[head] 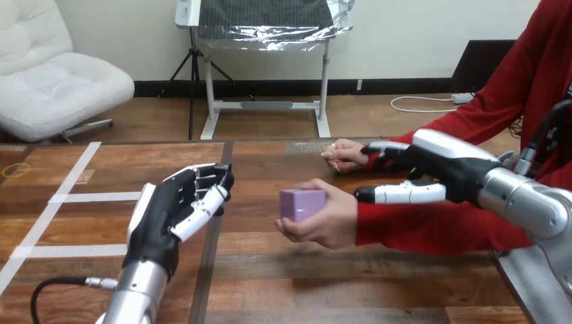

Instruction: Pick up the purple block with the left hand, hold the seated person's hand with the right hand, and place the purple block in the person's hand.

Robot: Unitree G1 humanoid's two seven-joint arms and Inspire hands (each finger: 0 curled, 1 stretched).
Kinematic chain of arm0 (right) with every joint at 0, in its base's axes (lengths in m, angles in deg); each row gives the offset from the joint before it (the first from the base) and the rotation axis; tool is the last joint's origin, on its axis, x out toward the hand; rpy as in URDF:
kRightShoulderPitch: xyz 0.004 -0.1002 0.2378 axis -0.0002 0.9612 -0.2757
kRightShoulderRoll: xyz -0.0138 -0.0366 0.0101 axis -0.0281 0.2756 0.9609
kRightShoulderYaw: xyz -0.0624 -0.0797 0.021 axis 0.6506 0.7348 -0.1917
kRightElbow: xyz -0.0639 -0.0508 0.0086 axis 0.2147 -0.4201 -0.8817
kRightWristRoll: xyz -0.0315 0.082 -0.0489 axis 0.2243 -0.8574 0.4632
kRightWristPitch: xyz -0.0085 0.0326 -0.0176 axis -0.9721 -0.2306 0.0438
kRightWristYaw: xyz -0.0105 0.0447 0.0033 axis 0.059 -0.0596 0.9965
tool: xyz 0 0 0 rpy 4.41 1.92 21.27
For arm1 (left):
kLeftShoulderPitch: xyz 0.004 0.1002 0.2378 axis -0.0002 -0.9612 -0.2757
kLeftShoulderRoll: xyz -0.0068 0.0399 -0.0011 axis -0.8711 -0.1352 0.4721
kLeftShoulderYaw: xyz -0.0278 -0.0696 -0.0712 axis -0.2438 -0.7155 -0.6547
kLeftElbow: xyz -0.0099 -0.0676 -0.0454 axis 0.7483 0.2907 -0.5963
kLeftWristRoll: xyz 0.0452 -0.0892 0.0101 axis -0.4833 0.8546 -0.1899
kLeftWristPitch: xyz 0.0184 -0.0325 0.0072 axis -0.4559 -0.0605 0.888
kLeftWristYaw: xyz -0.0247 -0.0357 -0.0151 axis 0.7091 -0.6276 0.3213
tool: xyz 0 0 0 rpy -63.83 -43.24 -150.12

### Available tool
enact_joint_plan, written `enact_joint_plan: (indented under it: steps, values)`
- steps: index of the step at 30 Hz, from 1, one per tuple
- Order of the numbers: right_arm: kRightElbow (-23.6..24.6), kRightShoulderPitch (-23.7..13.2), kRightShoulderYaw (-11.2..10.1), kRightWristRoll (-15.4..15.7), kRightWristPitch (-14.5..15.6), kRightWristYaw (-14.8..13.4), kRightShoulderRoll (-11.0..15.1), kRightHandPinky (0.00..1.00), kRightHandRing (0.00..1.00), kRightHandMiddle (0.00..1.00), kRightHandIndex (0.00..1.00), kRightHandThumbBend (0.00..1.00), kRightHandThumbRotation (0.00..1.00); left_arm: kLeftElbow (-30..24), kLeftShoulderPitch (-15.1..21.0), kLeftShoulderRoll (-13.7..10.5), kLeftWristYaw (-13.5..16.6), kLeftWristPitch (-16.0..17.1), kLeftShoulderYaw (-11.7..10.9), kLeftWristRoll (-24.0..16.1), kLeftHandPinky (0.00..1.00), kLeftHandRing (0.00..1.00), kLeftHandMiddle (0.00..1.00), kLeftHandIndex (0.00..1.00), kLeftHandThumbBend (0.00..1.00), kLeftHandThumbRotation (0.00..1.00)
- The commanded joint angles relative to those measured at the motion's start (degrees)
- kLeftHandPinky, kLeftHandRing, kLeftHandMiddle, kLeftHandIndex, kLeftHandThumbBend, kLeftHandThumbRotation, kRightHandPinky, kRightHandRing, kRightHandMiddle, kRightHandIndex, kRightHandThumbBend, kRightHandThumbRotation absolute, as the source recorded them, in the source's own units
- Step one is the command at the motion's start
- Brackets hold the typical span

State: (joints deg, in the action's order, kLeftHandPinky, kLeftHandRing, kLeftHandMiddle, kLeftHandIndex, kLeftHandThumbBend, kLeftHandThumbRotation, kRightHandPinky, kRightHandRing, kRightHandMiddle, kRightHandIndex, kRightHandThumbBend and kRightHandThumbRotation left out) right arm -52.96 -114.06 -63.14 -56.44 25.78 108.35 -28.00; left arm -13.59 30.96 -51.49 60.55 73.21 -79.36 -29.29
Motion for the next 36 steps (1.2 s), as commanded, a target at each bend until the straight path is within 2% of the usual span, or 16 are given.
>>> enact_joint_plan:
  steps: [1,4,8,16,22,25,28,30,34,36]
  values:
    - [3.8,-0.1,-3.0,0.6,0.8,-5.5,-1.2,0.67,0.83,0.86,0.93,1.0,0.96,-5.4,0.7,-1.1,-0.5,2.4,0.6,-0.4,0.58,0.62,0.64,0.61,0.36,0.37]
    - [4.1,0.5,-3.2,0.3,0.7,-7.1,-1.5,0.66,0.83,0.86,0.93,1.0,0.97,-6.1,0.2,-1.2,-0.7,2.5,0.7,-0.5,0.58,0.62,0.63,0.6,0.36,0.35]
    - [4.7,1.7,-3.6,0.9,0.0,-10.6,-2.0,0.65,0.82,0.86,0.94,1.0,0.98,-7.3,-0.7,-1.8,-1.6,2.8,0.9,-0.7,0.58,0.62,0.62,0.6,0.36,0.35]
    - [6.0,3.6,-4.2,0.5,-0.2,-13.8,-2.9,0.65,0.82,0.88,0.96,1.0,1.0,-8.5,-1.2,-2.0,-2.1,2.4,1.3,-1.3,0.57,0.61,0.61,0.59,0.38,0.35]
    - [9.5,6.3,-5.5,-2.0,-0.2,-14.7,-3.9,0.66,0.84,0.89,0.97,1.0,1.0,-8.5,-1.0,-1.4,-1.7,3.6,1.4,-1.5,0.56,0.59,0.6,0.58,0.38,0.32]
    - [11.3,8.2,-6.5,-4.3,-1.3,-14.8,-4.7,0.66,0.85,0.9,0.96,1.0,1.0,-8.6,-1.0,-1.0,-1.3,4.2,1.5,-1.4,0.55,0.59,0.59,0.57,0.38,0.3]
    - [12.6,10.3,-8.1,-8.8,-3.1,-14.5,-6.4,0.68,0.86,0.9,0.96,1.0,1.0,-8.9,-1.0,-0.8,-1.0,5.1,1.6,-1.4,0.54,0.59,0.59,0.57,0.38,0.29]
    - [13.5,12.5,-9.3,-13.1,-5.8,-14.4,-8.3,0.7,0.86,0.91,0.95,1.0,1.0,-9.3,-0.9,-0.6,-0.9,5.7,1.6,-1.2,0.54,0.59,0.59,0.57,0.37,0.28]
    - [14.5,15.4,-10.3,-18.6,-9.2,-14.2,-10.8,0.74,0.87,0.91,0.93,0.99,1.0,-10.1,-0.9,-0.4,-0.8,6.1,1.8,-0.9,0.53,0.58,0.59,0.56,0.37,0.27]
    - [14.7,17.2,-10.7,-22.3,-11.5,-13.9,-12.9,0.76,0.87,0.9,0.92,0.97,1.0,-10.6,-0.8,-0.3,-0.8,6.0,1.8,-0.7,0.53,0.58,0.59,0.56,0.37,0.27]
